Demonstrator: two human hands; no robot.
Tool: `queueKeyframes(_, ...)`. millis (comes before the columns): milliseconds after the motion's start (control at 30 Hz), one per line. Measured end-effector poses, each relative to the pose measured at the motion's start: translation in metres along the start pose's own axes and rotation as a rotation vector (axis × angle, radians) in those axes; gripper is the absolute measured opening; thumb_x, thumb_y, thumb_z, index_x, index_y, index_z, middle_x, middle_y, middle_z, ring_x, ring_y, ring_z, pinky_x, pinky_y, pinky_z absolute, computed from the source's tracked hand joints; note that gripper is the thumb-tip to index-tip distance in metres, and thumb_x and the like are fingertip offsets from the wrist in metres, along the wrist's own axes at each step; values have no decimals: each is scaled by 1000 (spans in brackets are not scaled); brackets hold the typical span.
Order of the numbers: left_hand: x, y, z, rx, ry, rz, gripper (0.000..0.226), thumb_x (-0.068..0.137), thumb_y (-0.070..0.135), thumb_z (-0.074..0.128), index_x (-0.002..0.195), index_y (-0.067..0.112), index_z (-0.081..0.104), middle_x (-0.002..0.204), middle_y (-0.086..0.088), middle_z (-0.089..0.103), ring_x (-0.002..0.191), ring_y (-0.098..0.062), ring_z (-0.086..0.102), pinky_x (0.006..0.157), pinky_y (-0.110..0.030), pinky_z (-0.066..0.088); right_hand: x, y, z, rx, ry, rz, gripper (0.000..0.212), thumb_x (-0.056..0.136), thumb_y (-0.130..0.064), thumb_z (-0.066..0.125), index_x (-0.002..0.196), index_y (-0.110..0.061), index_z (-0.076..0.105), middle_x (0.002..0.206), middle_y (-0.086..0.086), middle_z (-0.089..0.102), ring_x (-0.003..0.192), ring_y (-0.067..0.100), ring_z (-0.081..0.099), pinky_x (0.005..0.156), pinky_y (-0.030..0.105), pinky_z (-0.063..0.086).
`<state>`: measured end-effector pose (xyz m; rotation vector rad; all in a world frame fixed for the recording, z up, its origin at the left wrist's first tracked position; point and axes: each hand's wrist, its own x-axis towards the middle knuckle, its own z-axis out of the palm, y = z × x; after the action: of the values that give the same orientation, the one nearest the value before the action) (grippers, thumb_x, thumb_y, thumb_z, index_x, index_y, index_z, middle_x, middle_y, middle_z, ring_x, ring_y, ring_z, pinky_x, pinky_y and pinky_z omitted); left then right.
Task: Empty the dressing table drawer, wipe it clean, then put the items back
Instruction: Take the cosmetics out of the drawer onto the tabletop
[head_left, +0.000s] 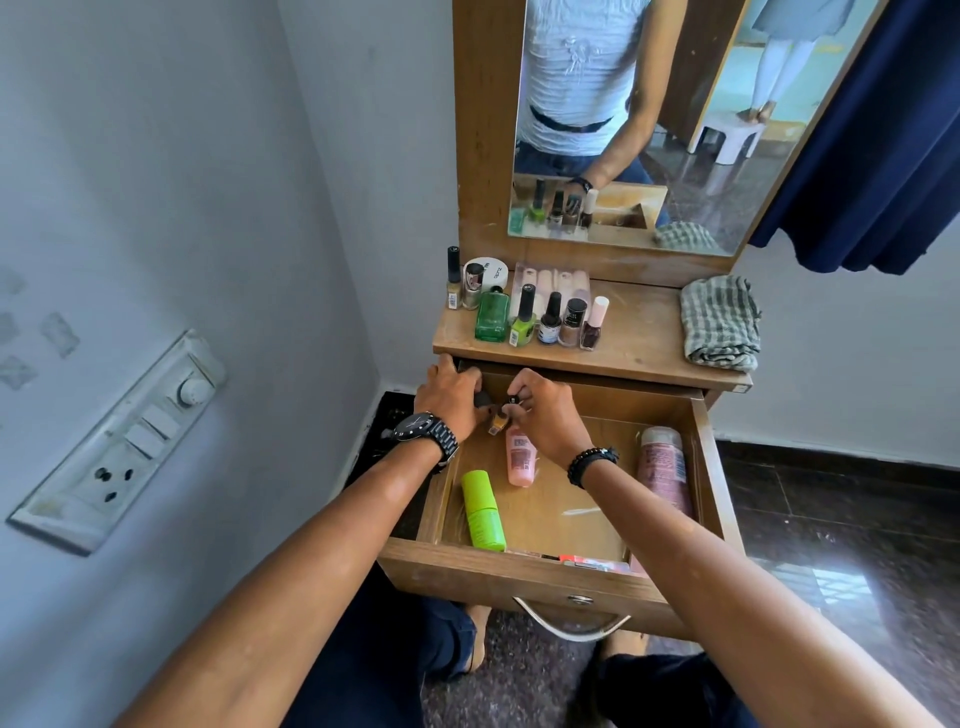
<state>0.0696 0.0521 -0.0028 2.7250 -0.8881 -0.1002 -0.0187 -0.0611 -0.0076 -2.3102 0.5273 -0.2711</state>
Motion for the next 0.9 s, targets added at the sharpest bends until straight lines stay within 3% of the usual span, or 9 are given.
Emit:
queueKeyframes(200, -4, -5, -4, -4, 21, 18, 33, 79, 36, 67, 104, 16, 59, 115, -8, 43, 104, -25, 45, 81, -37, 46, -9, -3, -8, -10, -27, -33, 14, 82, -7, 66, 93, -14, 59, 83, 5, 66, 78, 22, 64, 74, 44, 55)
queueKeyframes(333, -15, -8, -17, -147, 110, 29, 28, 77, 35, 68, 95, 15, 59, 105, -4, 47, 93, -20, 49, 67, -29, 42, -13, -14, -21, -25, -44, -77, 16, 84, -8, 66, 98, -13, 61, 87, 2, 64, 81, 18, 62, 77, 34, 56)
queueKeyframes(433, -22, -13, -40, -286, 160, 34, 26, 76, 33, 70, 93, 16, 60, 98, 0, 56, 82, -16, 55, 66, -30, 46, -14, -30, -35, -2, -55, -130, 16, 84, -8, 67, 98, -14, 62, 87, 4, 65, 81, 19, 64, 74, 28, 56)
queueKeyframes(533, -24, -19, -69, -455, 207, 20, 20, 77, 24, 71, 91, 14, 61, 87, 0, 66, 73, -13, 61, 65, -25, 51, -11, -49, -48, 26, -36, -193, 15, 83, -10, 68, 96, -16, 62, 85, 5, 67, 81, 19, 64, 77, 29, 56)
queueKeyframes(700, -3, -23, -103, -493, 315, 17, 22, 77, 20, 71, 94, 9, 62, 81, 3, 61, 70, -10, 58, 59, -13, 44, 13, -87, -66, 2, 22, -292, 20, 84, -12, 68, 104, -12, 67, 88, 13, 69, 83, 25, 64, 80, 35, 55)
queueKeyframes(900, 40, -25, -102, -470, 327, -59, 19, 75, 21, 71, 88, 10, 63, 86, -6, 69, 77, -18, 63, 73, -29, 52, 63, -121, -74, -125, 97, -324, 15, 83, -10, 68, 98, -7, 71, 95, 8, 70, 87, 18, 65, 79, 26, 54)
